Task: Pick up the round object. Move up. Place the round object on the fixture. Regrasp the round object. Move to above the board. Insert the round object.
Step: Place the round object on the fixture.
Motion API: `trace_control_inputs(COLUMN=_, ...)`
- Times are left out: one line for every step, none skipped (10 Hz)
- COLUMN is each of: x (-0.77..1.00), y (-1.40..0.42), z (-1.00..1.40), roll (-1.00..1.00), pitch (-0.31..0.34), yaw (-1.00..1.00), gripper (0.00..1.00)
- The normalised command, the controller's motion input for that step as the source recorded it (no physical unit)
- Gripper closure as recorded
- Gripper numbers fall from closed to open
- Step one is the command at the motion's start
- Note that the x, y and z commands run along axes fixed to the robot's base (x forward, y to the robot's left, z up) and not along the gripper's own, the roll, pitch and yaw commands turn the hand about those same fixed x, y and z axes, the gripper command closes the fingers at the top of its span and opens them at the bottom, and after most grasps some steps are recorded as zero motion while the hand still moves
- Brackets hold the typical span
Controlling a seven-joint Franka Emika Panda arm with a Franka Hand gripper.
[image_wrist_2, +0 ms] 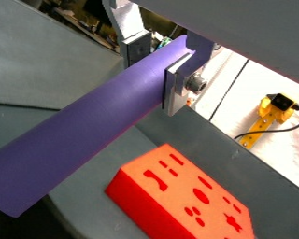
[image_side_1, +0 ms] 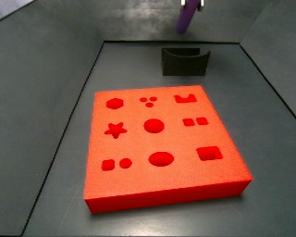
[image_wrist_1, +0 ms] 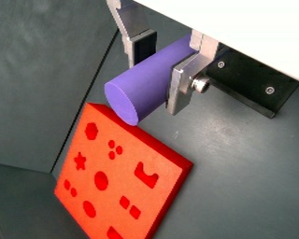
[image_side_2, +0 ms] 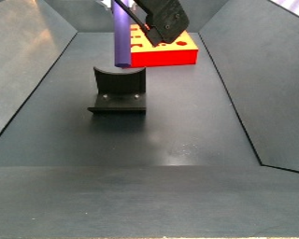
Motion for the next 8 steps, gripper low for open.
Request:
trace_control_inputs(x=0.1, y=0.03, z=-1.0, roll=-0.14, pitch=0.017, yaw=-0.01, gripper=1.0)
trace_control_inputs(x=0.11, y=0.03, z=-1.0, roll=-0.12, pitch=0.012, yaw=-0.02, gripper=1.0)
trace_control_inputs(x=0.11, y=0.03, z=-1.0, roll=-0.09, pitch=0.013, yaw=-0.02, gripper=1.0)
trace_control_inputs(x=0.12, y=0.03, z=-1.0, roll=-0.08, pitch=-0.001, yaw=-0.03, gripper=1.0)
trace_control_inputs(x=0.12, y=0.03, z=-0.91, roll=-0.07, pitch=-0.009, yaw=-0.04, gripper=1.0)
trace_control_inputs(x=0.1, y=0.03, z=-0.74, roll=-0.06, pitch=-0.015, yaw=-0.04, gripper=1.0)
trace_control_inputs(x=0.09, y=0.02, z=-0.58, roll=-0.06, pitch=-0.023, yaw=-0.04, gripper=1.0)
trace_control_inputs(x=0.07, y=0.01, z=-0.35, roll=-0.06, pitch=-0.035, yaw=-0.04, gripper=1.0)
